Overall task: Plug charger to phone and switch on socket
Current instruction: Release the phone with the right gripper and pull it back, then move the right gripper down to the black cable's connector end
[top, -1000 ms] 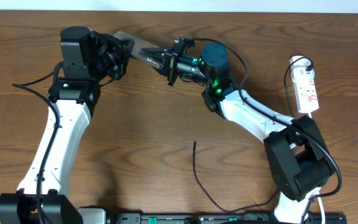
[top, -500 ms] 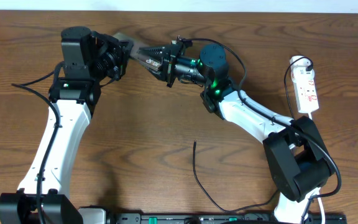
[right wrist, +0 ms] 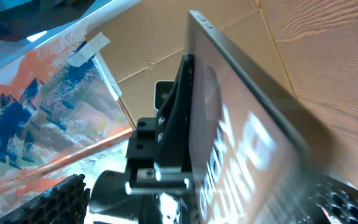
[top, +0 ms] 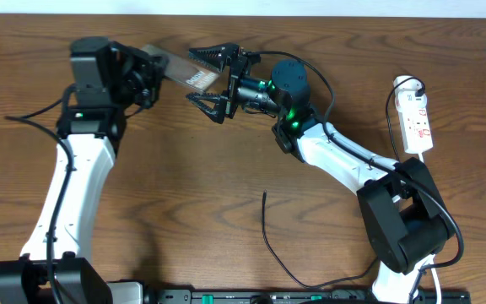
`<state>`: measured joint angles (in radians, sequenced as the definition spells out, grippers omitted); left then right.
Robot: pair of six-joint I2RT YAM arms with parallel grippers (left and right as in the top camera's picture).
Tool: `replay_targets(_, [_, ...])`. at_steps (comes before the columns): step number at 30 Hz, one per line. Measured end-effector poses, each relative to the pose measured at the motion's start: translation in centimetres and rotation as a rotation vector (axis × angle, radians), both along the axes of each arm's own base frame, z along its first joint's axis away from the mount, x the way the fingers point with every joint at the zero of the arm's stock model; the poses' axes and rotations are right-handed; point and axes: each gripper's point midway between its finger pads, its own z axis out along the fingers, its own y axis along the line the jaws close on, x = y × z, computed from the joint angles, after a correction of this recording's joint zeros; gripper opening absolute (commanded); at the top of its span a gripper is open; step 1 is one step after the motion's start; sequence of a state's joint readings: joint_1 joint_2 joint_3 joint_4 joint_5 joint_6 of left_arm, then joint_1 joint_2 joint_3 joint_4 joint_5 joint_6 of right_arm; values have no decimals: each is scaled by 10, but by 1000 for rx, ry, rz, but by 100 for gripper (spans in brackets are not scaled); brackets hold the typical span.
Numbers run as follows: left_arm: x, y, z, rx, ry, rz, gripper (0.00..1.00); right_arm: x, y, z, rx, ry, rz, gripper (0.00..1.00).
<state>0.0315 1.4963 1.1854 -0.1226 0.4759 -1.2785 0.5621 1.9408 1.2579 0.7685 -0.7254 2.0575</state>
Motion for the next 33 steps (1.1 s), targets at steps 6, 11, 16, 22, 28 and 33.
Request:
replay_targets(6, [9,39,26,-37,-122,12,7,0,0,0,-7,-22,-2,99])
replay_targets(11, [4,75,49,-71,-222,-25,7,3,-2,-7,-55,-93,-13,99])
replay_targets(16, [-12,100,56,-69,-274,-98,7,8,-8,-13,-105,-181,-28,99])
replay_targets(22, [-32,90,66,-11,-385,-294,7,10,-15,-13,-182,-455,-16,99])
replay_targets(28, [-46,72,77,58,-513,-460,7,16,-22,-15,-303,-532,80,99])
replay_targets(33, [-52,67,81,82,-564,-518,7,26,-49,-27,-528,-477,139,99])
